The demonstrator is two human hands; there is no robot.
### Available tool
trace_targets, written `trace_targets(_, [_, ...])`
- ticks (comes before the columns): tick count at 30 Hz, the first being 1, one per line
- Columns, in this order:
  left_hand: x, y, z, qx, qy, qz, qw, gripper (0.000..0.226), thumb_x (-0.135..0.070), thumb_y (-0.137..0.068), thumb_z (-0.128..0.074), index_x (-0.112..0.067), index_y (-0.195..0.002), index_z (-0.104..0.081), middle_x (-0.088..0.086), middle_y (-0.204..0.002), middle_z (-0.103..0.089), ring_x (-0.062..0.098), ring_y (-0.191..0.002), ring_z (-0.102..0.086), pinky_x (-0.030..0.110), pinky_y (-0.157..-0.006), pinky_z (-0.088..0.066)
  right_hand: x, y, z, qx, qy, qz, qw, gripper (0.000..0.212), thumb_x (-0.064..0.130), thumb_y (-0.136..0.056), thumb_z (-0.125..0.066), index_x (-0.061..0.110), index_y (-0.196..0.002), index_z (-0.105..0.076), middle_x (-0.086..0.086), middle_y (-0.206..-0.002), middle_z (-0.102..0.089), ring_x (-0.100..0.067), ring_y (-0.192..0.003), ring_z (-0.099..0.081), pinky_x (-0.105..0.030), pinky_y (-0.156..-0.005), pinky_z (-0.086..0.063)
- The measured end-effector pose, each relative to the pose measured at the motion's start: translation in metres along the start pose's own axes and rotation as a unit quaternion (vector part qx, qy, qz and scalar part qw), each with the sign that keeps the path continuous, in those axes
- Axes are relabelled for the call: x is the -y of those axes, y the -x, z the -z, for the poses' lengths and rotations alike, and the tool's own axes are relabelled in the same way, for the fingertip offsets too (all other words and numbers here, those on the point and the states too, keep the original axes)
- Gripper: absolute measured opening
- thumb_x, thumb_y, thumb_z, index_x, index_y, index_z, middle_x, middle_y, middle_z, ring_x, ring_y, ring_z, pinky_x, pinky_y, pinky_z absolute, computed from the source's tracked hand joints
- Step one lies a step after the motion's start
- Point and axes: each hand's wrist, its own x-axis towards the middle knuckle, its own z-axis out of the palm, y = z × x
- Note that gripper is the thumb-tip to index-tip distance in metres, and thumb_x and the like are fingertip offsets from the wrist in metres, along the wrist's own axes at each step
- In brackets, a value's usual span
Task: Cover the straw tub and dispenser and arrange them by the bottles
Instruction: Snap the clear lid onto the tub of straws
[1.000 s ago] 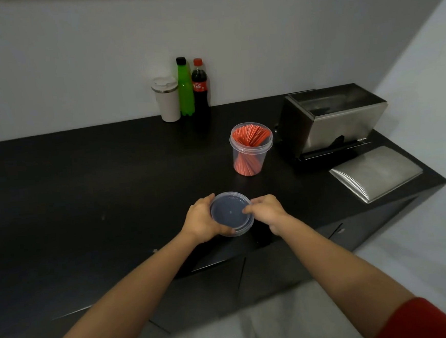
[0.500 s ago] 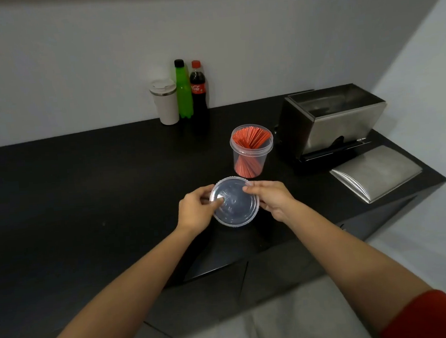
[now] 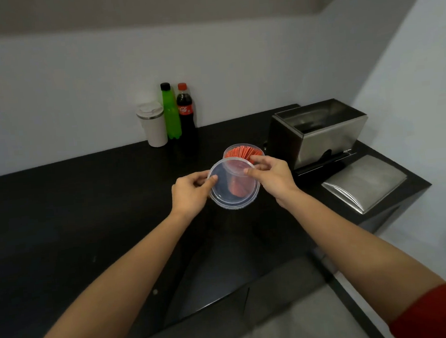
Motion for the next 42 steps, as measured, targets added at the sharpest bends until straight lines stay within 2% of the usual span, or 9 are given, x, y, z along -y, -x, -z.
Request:
trace_targets(2, [-0.007, -0.009, -0.002, -0.002, -0.005, -0.009, 1.000, 0.029, -0.026, -0.086, -0.064, -0.017, -0.114, -0.065, -0.001, -0.085, -0.072, 0.009, -0.076, -0.070, 0.023, -0.073, -0.056, 0.005, -0.005, 0.004, -0.015, 0.009, 0.014, 1.000, 0.047, 0.016, -0.082, -0.070, 0.016, -0.127, -0.056, -0.003, -0.106, -0.066, -0.011, -0.096, -0.064, -0.018, -0.066, -0.049])
trace_targets(6, [-0.021, -0.027, -0.009, -0.019, -0.018, -0.014, 1.000, 0.029, -0.029, -0.086, -0.064, -0.017, -0.113, -0.066, -0.003, -0.084, -0.070, 0.007, -0.073, -0.068, 0.021, -0.068, -0.055, 0.014, -0.019, 0.013, -0.034, 0.044, 0.043, 0.998, 0.034, 0.018, -0.084, -0.067, 0.017, -0.118, -0.064, 0.000, -0.111, -0.067, -0.012, -0.103, -0.063, -0.028, -0.086, -0.053])
trace_targets(9, [-0.030, -0.042, -0.019, -0.032, -0.025, -0.007, 0.999, 0.028, -0.031, -0.086, -0.065, -0.017, -0.109, -0.068, -0.004, -0.080, -0.071, 0.005, -0.067, -0.066, 0.019, -0.066, -0.053, 0.020, -0.035, 0.023, -0.033, 0.064, 0.062, 0.995, 0.033, 0.019, -0.085, -0.066, 0.015, -0.118, -0.064, 0.000, -0.110, -0.067, -0.011, -0.100, -0.062, -0.026, -0.085, -0.050])
trace_targets(12, [-0.038, -0.055, -0.028, -0.040, -0.021, 0.005, 0.999, 0.028, -0.030, -0.085, -0.066, -0.017, -0.110, -0.068, -0.003, -0.081, -0.071, 0.006, -0.068, -0.068, 0.023, -0.069, -0.056, 0.024, -0.056, 0.032, -0.028, 0.082, 0.067, 0.994, 0.033, 0.021, -0.087, -0.064, 0.014, -0.120, -0.063, -0.002, -0.115, -0.066, -0.012, -0.104, -0.061, -0.030, -0.091, -0.050])
trace_targets(18, [-0.046, -0.074, -0.048, -0.040, -0.042, 0.055, 0.997, 0.028, -0.024, -0.082, -0.069, -0.015, -0.108, -0.068, 0.000, -0.089, -0.070, 0.010, -0.072, -0.069, 0.029, -0.071, -0.058, 0.011, -0.089, 0.041, 0.003, 0.122, 0.045, 0.992, 0.032, 0.021, -0.089, -0.060, 0.015, -0.120, -0.063, -0.003, -0.123, -0.064, -0.013, -0.111, -0.058, -0.025, -0.087, -0.043])
trace_targets(23, [-0.044, -0.083, -0.057, -0.059, -0.073, 0.069, 0.993, 0.026, -0.023, -0.082, -0.069, -0.013, -0.105, -0.069, 0.002, -0.091, -0.070, 0.011, -0.070, -0.068, 0.026, -0.066, -0.057, 0.000, -0.109, 0.042, 0.035, 0.132, 0.035, 0.990, 0.033, 0.022, -0.090, -0.060, 0.014, -0.123, -0.061, -0.004, -0.125, -0.063, -0.016, -0.116, -0.057, -0.027, -0.090, -0.043])
trace_targets(28, [-0.043, -0.092, -0.056, -0.066, -0.081, 0.086, 0.991, 0.027, -0.023, -0.081, -0.070, -0.011, -0.106, -0.069, 0.005, -0.098, -0.070, 0.014, -0.078, -0.069, 0.034, -0.076, -0.058, -0.003, -0.122, 0.036, 0.045, 0.138, 0.036, 0.989, 0.034, 0.022, -0.090, -0.060, 0.015, -0.123, -0.061, -0.003, -0.124, -0.064, -0.012, -0.110, -0.058, -0.026, -0.089, -0.044])
trace_targets(36, [-0.038, -0.093, -0.053, -0.053, -0.078, 0.113, 0.989, 0.022, -0.020, -0.082, -0.069, -0.012, -0.102, -0.069, 0.002, -0.084, -0.070, 0.010, -0.067, -0.069, 0.020, -0.059, -0.055, -0.006, -0.125, 0.029, 0.056, 0.148, 0.026, 0.987, 0.033, 0.020, -0.089, -0.061, 0.013, -0.122, -0.062, -0.003, -0.126, -0.063, -0.014, -0.115, -0.057, -0.023, -0.087, -0.042])
trace_targets(42, [-0.030, -0.092, -0.056, -0.045, -0.061, 0.128, 0.989, 0.018, -0.018, -0.082, -0.068, -0.013, -0.099, -0.069, 0.000, -0.085, -0.069, 0.011, -0.070, -0.068, 0.022, -0.063, -0.056, -0.008, -0.122, 0.026, 0.048, 0.161, 0.021, 0.986, 0.036, 0.017, -0.090, -0.060, 0.012, -0.125, -0.059, -0.005, -0.130, -0.060, -0.017, -0.121, -0.054, -0.027, -0.093, -0.042])
